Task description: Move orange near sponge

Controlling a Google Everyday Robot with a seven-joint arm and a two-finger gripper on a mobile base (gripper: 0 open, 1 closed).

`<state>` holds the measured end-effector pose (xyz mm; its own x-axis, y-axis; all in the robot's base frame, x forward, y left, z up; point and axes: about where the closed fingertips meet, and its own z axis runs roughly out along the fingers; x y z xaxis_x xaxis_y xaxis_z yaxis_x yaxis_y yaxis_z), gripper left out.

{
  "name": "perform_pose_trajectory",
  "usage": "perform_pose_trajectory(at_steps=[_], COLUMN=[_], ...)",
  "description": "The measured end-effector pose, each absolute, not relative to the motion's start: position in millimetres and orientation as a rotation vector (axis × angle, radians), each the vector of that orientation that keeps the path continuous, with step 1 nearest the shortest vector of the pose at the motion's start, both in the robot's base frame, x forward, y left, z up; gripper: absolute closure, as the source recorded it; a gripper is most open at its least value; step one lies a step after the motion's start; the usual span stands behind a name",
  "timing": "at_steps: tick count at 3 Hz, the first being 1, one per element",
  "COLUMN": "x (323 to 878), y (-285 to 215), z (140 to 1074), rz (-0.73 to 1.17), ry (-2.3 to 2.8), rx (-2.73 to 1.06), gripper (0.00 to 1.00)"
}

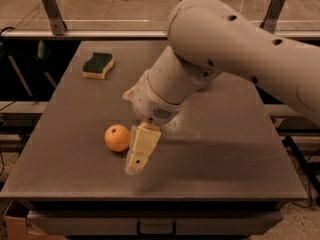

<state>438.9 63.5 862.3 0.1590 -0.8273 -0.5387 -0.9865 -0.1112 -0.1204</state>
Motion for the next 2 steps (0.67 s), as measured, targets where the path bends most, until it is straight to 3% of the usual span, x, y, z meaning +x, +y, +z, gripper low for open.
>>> perform_pose_trajectory(at_steps=[1, 2], x=[450.3, 456.8], y=[78.7, 82.8], z=[852.7, 843.4], rz=[0.517, 0.553], ry=[1.681, 1.680], rx=[-1.976, -1.942], gripper=[0.00, 0.18])
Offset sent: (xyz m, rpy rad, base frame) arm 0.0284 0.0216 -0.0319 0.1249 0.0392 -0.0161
